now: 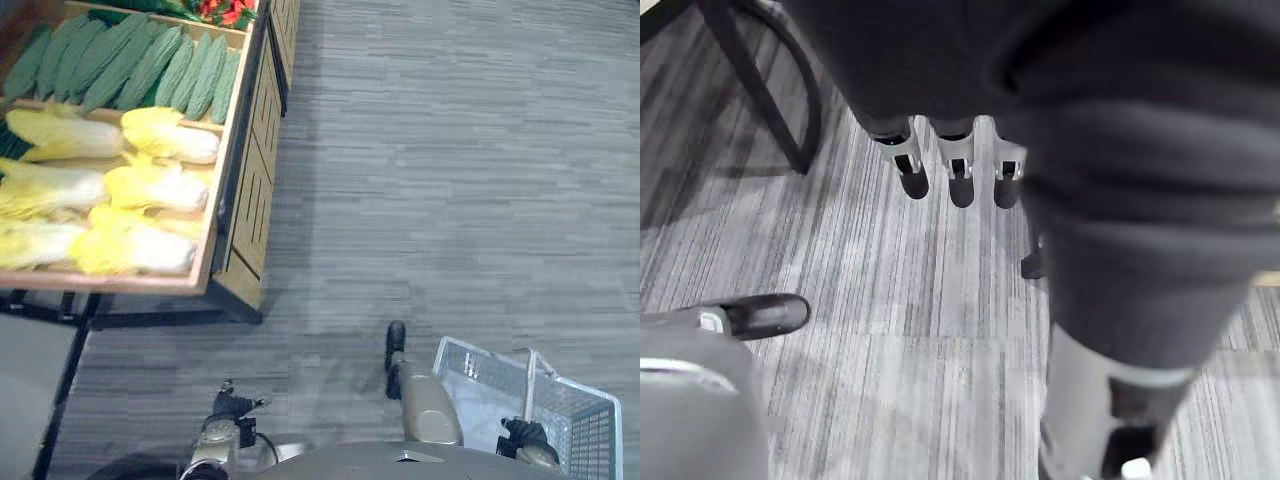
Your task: Pick vegetable in the basket
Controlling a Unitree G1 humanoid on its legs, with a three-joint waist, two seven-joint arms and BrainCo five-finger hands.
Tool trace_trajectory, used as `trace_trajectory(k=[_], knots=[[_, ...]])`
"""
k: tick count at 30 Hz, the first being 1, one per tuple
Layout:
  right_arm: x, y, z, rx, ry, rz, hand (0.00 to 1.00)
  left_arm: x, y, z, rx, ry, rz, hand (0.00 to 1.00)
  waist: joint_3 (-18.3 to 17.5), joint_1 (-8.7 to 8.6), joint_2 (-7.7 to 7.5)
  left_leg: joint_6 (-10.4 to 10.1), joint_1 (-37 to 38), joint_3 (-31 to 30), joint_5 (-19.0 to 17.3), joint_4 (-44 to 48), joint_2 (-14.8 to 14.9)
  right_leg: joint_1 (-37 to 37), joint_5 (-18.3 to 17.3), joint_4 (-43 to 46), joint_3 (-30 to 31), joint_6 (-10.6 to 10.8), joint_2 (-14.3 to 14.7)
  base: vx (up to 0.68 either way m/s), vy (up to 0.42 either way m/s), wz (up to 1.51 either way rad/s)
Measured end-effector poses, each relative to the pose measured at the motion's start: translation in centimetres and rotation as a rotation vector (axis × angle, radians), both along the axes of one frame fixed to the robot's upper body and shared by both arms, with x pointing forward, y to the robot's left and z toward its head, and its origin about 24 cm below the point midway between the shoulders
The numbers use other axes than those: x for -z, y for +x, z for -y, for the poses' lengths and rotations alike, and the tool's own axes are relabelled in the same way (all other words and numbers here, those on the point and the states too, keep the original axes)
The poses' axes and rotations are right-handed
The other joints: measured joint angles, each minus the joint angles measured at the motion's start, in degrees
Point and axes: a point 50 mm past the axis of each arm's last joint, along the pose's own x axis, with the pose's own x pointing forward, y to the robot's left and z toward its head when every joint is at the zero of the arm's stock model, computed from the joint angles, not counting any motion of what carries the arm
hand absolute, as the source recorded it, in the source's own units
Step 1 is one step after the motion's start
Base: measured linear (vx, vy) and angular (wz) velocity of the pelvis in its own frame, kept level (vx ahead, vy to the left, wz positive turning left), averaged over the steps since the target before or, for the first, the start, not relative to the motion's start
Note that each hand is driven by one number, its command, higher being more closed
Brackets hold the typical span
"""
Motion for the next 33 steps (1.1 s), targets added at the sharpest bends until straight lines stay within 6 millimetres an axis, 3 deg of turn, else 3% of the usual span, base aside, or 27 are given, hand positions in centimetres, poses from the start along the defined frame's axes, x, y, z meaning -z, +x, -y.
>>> trace_trajectory(k=[1, 3, 4, 5, 6, 7, 9, 10, 11, 12, 13, 14, 16, 17, 18, 19, 20, 21, 23, 24, 25, 26, 27, 28, 29, 31, 33], knots=[[0.1, -0.2, 0.0, 0.004, 0.003, -0.009, 1.00, 0.1, -0.3, 0.2, -0.006, -0.005, -0.004, 0.00, -0.32, 0.03, 0.53, -0.57, -1.43, -0.91, 1.33, 4.10, 0.68, 0.71, -1.74, 0.97, -0.51, -0.24, 0.22, 0.51, -0.383, 0.17], [0.1, -0.4, 0.2, -0.005, 0.007, -0.024, 1.00, 0.4, -1.4, 0.5, -0.034, -0.021, -0.026, 0.00, -0.54, -0.02, 1.26, -2.15, -7.96, -3.27, 8.58, 19.38, 2.88, 4.88, -4.58, -0.25, -1.60, -0.65, 1.81, 0.44, -0.277, 0.06], [0.0, 0.1, 0.3, -0.026, 0.002, -0.023, 1.00, 0.7, -2.1, 1.0, -0.043, -0.037, -0.044, 0.00, -0.45, 0.50, 2.38, -3.08, -13.55, -5.08, 10.76, 31.88, 3.66, 8.91, -5.48, -3.15, -2.10, -1.40, 3.49, 0.49, -0.197, -0.08], [-0.1, 0.7, 0.4, -0.077, -0.013, -0.037, 1.00, 0.8, -2.6, 1.2, -0.064, -0.049, -0.044, 0.00, 0.23, 1.52, 2.98, -3.37, -19.23, -6.07, 6.61, 45.34, 3.03, 13.10, -5.90, -5.92, -1.70, -2.18, 5.01, 0.49, -0.156, -0.22], [-0.2, 1.1, 0.2, -0.110, -0.016, -0.041, 1.00, 0.8, -2.5, 1.2, -0.061, -0.046, -0.044, 0.00, 0.46, 2.22, 2.63, -3.23, -21.28, -5.65, 4.74, 49.01, 2.03, 14.74, -6.12, -6.96, -0.97, -2.63, 5.31, 0.45, -0.070, -0.41], [-0.2, 2.1, -0.4, -0.181, -0.018, -0.045, 1.00, 0.8, -2.7, 1.1, -0.064, -0.046, -0.051, 0.00, 0.86, 4.12, 2.04, -2.77, -24.89, -3.78, 1.84, 51.13, -0.44, 18.23, -6.34, -9.28, -0.19, -3.00, 5.34, 0.41, -0.013, -0.40], [-0.5, 3.4, -1.3, -0.288, -0.036, -0.028, 1.00, 0.8, -2.8, 1.0, -0.081, -0.048, -0.047, 0.00, 1.38, 5.52, 1.18, -0.86, -29.64, 0.42, -1.87, 46.27, -2.58, 23.26, -6.33, -13.00, -0.29, -2.81, 5.15, 0.49, 0.031, -0.22], [-0.9, 4.2, -1.5, -0.317, -0.045, 0.002, 1.00, 0.7, -2.7, 0.9, -0.098, -0.053, -0.038, 0.00, 1.60, 6.67, 0.72, 0.49, -31.38, 5.20, -2.62, 37.60, -3.60, 25.40, -6.17, -14.49, -1.22, -1.37, 4.62, 0.43, 0.054, 0.14], [-1.4, 5.1, -1.5, -0.343, -0.062, 0.039, 1.00, 0.7, -2.7, 1.0, -0.101, -0.056, -0.031, 0.00, 1.34, 7.26, 1.02, 3.68, -32.07, 12.87, 1.16, 25.11, -4.35, 27.87, -7.22, -15.20, -3.11, -0.06, 4.64, 0.44, 0.037, 0.40], [-1.5, 5.4, -1.7, -0.346, -0.058, 0.054, 1.00, 0.7, -2.6, 1.1, -0.101, -0.060, -0.031, 0.00, 1.31, 7.24, 0.33, 7.49, -31.27, 18.91, 0.91, 22.80, -4.31, 29.42, -7.95, -15.63, -4.49, 0.62, 4.17, 0.53, 0.037, 1.26], [-1.6, 5.9, -2.4, -0.353, -0.039, 0.080, 1.00, 0.4, -2.3, 0.0, -0.109, -0.033, -0.011, 0.00, -0.13, 6.88, -2.49, 7.85, -29.83, 26.93, 0.64, 18.57, -5.55, 30.68, -8.75, -16.62, -9.42, 1.83, 1.58, 0.64, 0.040, 1.85], [-2.1, 6.9, -2.3, -0.364, -0.050, 0.120, 1.00, 0.3, -2.4, -0.2, -0.132, -0.032, -0.010, 0.00, -0.91, 6.44, -3.75, 11.86, -29.88, 34.77, -0.25, 17.75, -5.38, 31.21, -9.41, -16.68, -14.15, 2.91, 1.08, 0.55, 0.045, 1.98], [-2.8, 7.9, -1.4, -0.368, -0.072, 0.145, 1.00, 0.6, -3.0, -0.1, -0.159, -0.047, -0.041, 0.00, -0.95, 6.50, -3.70, 17.38, -29.31, 36.67, -3.72, 16.50, -6.65, 32.55, -11.04, -13.56, -18.74, 5.08, 0.85, 0.48, 0.068, 1.73], [-3.1, 8.1, -0.7, -0.361, -0.085, 0.149, 1.00, 0.8, -3.5, -0.1, -0.157, -0.059, -0.068, 0.00, -0.86, 6.74, -3.85, 17.69, -27.09, 33.85, -5.74, 13.39, -9.48, 32.49, -12.35, -5.68, -20.01, 6.99, -1.22, 0.58, 0.135, 2.21], [-3.2, 7.9, 0.1, -0.347, -0.100, 0.142, 1.00, 0.9, -3.7, -0.2, -0.145, -0.061, -0.083, 0.00, -0.89, 6.71, -4.07, 17.38, -24.15, 29.52, -5.63, 10.26, -12.65, 29.32, -10.78, 9.10, -18.88, 7.47, -4.74, 0.49, 0.117, 2.04], [-3.2, 7.8, 0.4, -0.346, -0.106, 0.141, 1.00, 0.9, -4.0, -0.1, -0.139, -0.062, -0.093, 0.00, -0.91, 6.54, -4.05, 17.18, -22.66, 26.87, -5.62, 8.73, -13.88, 27.02, -7.47, 17.15, -16.45, 6.87, -6.15, 0.48, 0.020, 2.23], [-3.1, 7.4, 0.7, -0.327, -0.104, 0.138, 1.00, 1.0, -4.2, -0.1, -0.118, -0.058, -0.106, 0.00, -1.01, 5.88, -3.92, 16.86, -20.17, 21.27, -5.44, 7.22, -15.09, 22.71, -7.28, 28.10, -10.27, 7.46, -6.07, 0.45, -0.123, 2.35], [-2.7, 6.5, 1.0, -0.299, -0.097, 0.116, 1.00, 1.0, -4.2, 0.1, -0.102, -0.059, -0.114, 0.00, -1.53, 5.13, -3.32, 15.90, -18.44, 15.70, -4.86, 5.58, -15.30, 19.64, -9.64, 31.27, -7.89, 6.94, -5.69, 0.44, -0.187, 2.45], [-2.3, 5.5, 1.3, -0.260, -0.086, 0.094, 1.00, 1.1, -4.3, 0.3, -0.100, -0.065, -0.114, 0.00, -1.99, 4.91, -2.58, 13.82, -16.06, 9.13, -3.56, 2.95, -15.24, 16.77, -11.94, 29.26, -6.26, 5.86, -5.78, 0.45, -0.326, 2.26], [-1.9, 4.6, 1.5, -0.211, -0.068, 0.083, 1.00, 1.1, -4.6, 0.4, -0.098, -0.073, -0.123, 0.00, -2.22, 4.17, -2.17, 12.32, -14.43, 2.58, -2.64, 1.34, -14.60, 14.62, -13.28, 22.86, -1.74, 5.39, -5.01, 0.39, -0.326, 2.28], [-1.8, 4.3, 1.5, -0.190, -0.062, 0.085, 1.00, 1.2, -4.7, 0.4, -0.098, -0.075, -0.124, 0.00, -2.34, 3.95, -2.09, 11.85, -14.06, 0.12, -2.36, 0.83, -14.25, 13.93, -13.54, 19.34, 1.60, 5.57, -4.30, 0.34, -0.390, 2.45], [-1.7, 3.9, 1.6, -0.155, -0.050, 0.092, 1.00, 1.1, -4.4, 0.4, -0.095, -0.076, -0.115, 0.00, -2.58, 3.74, -1.74, 9.88, -14.01, -4.87, -2.01, -0.32, -13.53, 12.69, -13.89, 11.21, 9.45, 6.39, -2.62, 0.24, -0.520, 2.13], [-1.4, 3.4, 1.6, -0.113, -0.035, 0.092, 1.00, 1.0, -4.0, 0.2, -0.095, -0.070, -0.104, 0.00, -2.77, 3.70, -2.46, 7.55, -15.07, -9.72, -2.19, -0.70, -13.28, 13.03, -12.86, 1.61, 17.61, 7.63, -1.73, 0.26, -0.636, 2.15], [-1.3, 3.1, 1.5, -0.094, -0.025, 0.090, 1.00, 0.8, -4.1, -0.7, -0.098, -0.050, -0.103, 0.00, -3.35, 3.79, -3.70, 6.36, -16.00, -11.94, -2.58, -0.53, -14.07, 13.42, -12.09, -3.55, 21.36, 8.52, -2.01, 0.22, -0.731, 2.20], [-0.8, 2.5, 1.3, -0.040, -0.001, 0.081, 1.00, 0.7, -3.3, -1.0, -0.099, -0.045, -0.087, 0.00, -2.78, 3.79, -4.42, 4.53, -17.00, -17.07, -3.07, 0.29, -13.94, 14.38, -9.90, -5.38, 20.59, 8.45, -1.85, 0.14, -0.489, 1.65], [-0.9, 1.8, 2.2, 0.019, -0.013, 0.062, 1.00, 0.8, -3.3, -0.2, -0.116, -0.063, -0.083, 0.00, -4.06, 5.01, -2.36, 2.78, -17.14, -16.10, -0.79, -1.02, -11.58, 14.54, -10.58, -4.77, 17.15, 5.86, 0.31, 0.19, -0.410, 1.12], [-0.9, 2.1, 2.0, 0.003, 0.001, 0.061, 1.00, 0.7, -3.6, -0.8, -0.168, -0.057, -0.080, 0.00, -4.07, 5.00, -0.92, 1.64, -15.58, -12.96, 1.23, -4.25, -8.46, 15.42, -10.94, -4.12, 14.84, 3.83, 3.01, 0.17, -0.293, 0.47]])
